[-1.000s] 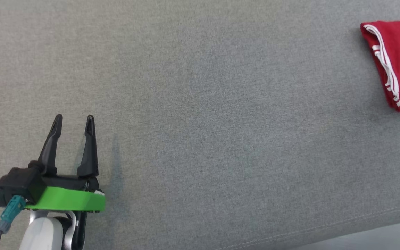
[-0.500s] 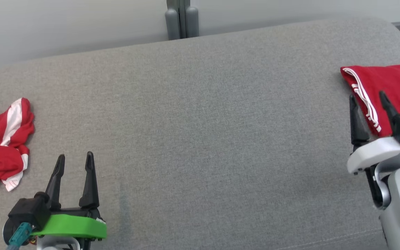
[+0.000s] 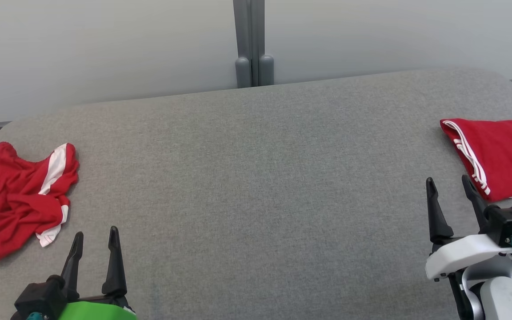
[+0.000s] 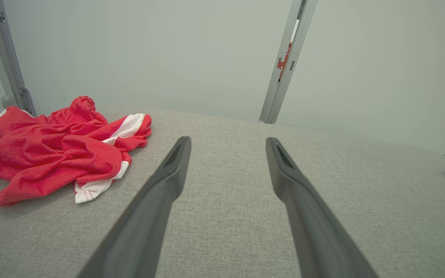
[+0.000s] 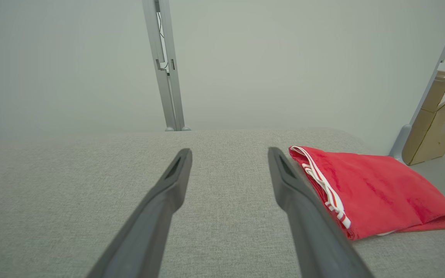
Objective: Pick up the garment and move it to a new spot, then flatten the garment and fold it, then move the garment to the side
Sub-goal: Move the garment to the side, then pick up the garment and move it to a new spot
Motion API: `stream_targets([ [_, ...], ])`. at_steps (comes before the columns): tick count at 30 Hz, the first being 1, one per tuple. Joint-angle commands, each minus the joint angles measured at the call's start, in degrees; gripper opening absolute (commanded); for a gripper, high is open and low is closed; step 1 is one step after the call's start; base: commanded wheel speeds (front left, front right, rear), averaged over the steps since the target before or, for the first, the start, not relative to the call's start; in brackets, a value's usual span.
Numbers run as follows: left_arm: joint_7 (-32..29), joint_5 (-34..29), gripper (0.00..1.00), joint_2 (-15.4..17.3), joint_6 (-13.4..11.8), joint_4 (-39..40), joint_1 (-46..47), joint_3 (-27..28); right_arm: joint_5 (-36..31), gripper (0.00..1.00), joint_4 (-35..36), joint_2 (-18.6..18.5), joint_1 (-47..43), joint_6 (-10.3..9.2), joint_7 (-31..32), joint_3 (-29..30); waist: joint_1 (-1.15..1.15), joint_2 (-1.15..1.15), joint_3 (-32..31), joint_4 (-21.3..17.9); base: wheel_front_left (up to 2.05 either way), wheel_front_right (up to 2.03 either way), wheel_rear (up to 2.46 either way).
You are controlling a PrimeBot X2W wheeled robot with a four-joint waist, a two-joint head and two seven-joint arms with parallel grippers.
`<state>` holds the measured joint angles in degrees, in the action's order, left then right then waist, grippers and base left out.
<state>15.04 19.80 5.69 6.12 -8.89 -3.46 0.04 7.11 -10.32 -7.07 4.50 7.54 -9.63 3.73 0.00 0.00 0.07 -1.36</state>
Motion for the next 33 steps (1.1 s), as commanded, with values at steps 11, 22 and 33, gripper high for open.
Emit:
stream_targets([
  [11, 0.17, -1.16, 1.00, -0.89, 0.66, -0.11, -1.32, 1.38, -1.31, 1.00, 2.97, 1.67, -2.21, -0.10, 2.02, -0.84, 0.00, 0.00, -0.73, 0.79, 0.00, 0.00, 0.00],
  [22, 0.18, -1.29, 1.00, -1.47, 0.92, 0.45, -1.06, 2.25, -0.75, 1.00, 2.68, 1.88, -3.12, -0.10, 2.37, -1.14, 0.00, 0.00, -0.65, 3.83, 0.00, 0.00, 0.00],
  [33, 0.17, -1.89, 1.00, -1.34, 1.08, -0.01, -1.72, 2.66, -0.59, 1.00, 2.28, 2.58, -3.36, -0.10, 2.02, -2.48, 0.00, 0.00, -1.59, 12.35, 0.00, 0.00, 0.00],
])
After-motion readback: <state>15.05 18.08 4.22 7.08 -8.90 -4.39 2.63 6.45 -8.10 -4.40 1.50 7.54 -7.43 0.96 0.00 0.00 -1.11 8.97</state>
